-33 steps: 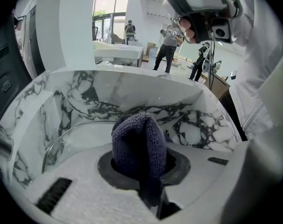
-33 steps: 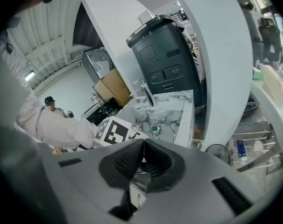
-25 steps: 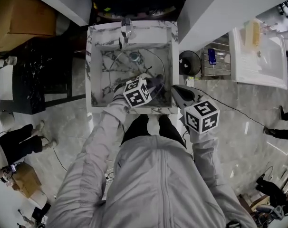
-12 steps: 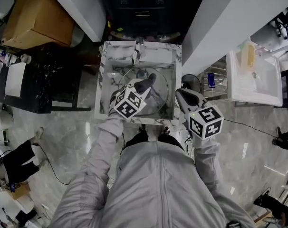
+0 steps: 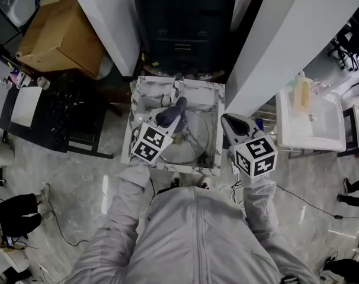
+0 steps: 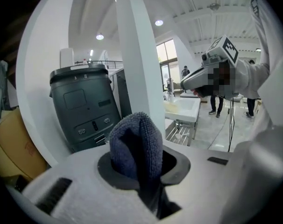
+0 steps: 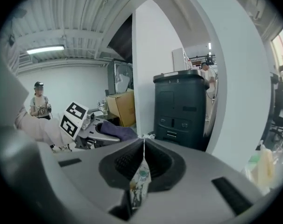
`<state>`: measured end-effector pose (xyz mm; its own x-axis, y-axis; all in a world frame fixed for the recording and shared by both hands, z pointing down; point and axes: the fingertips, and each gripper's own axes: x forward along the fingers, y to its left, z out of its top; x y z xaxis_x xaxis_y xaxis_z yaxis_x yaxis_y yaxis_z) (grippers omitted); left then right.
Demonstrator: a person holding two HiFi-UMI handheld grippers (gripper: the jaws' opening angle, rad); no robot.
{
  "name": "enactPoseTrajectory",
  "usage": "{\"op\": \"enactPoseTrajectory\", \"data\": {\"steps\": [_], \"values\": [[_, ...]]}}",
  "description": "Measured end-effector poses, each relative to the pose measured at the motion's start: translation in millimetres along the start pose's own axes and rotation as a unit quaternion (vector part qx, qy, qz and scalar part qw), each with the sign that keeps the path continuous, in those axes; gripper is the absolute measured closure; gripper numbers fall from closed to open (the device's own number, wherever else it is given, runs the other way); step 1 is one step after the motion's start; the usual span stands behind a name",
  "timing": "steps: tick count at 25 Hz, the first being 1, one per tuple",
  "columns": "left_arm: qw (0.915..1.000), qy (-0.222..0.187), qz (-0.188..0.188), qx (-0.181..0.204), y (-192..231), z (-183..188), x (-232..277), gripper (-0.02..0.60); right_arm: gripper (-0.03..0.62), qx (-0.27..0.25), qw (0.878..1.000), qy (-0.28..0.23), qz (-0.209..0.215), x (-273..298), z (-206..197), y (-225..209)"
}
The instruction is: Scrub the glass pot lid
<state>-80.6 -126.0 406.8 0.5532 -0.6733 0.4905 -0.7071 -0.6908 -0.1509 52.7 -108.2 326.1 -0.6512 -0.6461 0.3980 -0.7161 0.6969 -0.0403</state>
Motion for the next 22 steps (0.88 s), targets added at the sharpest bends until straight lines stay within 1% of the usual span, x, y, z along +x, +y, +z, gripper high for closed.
{"op": "enactPoseTrajectory", "data": {"steps": [3,6,9,12,18,22], "values": [[0.9992,-0.033,0.024,-0.001,16.6,23.8,-15.8,0.509,0.564,-0.018,1.000,-0.021,-0.004,-0.1,23.3,-4.2],[0.9965,-0.067,0.050,-0.004,33.4,42.6,-32.7,0.509,0.564,-0.041,0.998,-0.041,-0.005,-2.0,45.3,-3.4],[0.9931,-0.100,0.060,-0.003,39.3,62.2,-49.9,0.509,0.564,-0.059,0.997,-0.057,-0.007,-5.9,60.6,-1.8],[0.9892,-0.129,0.069,0.008,40.5,79.8,-65.5,0.509,0.564,-0.067,0.995,-0.070,-0.008,-8.4,71.6,0.0],[0.9824,-0.154,0.103,0.023,45.6,114.3,-91.3,0.509,0.563,-0.080,0.992,-0.095,-0.008,-13.2,97.3,2.9],[0.9774,-0.160,0.126,0.058,44.5,139.9,-107.1,0.509,0.563,-0.098,0.989,-0.109,-0.010,-21.1,117.3,6.1]]}}
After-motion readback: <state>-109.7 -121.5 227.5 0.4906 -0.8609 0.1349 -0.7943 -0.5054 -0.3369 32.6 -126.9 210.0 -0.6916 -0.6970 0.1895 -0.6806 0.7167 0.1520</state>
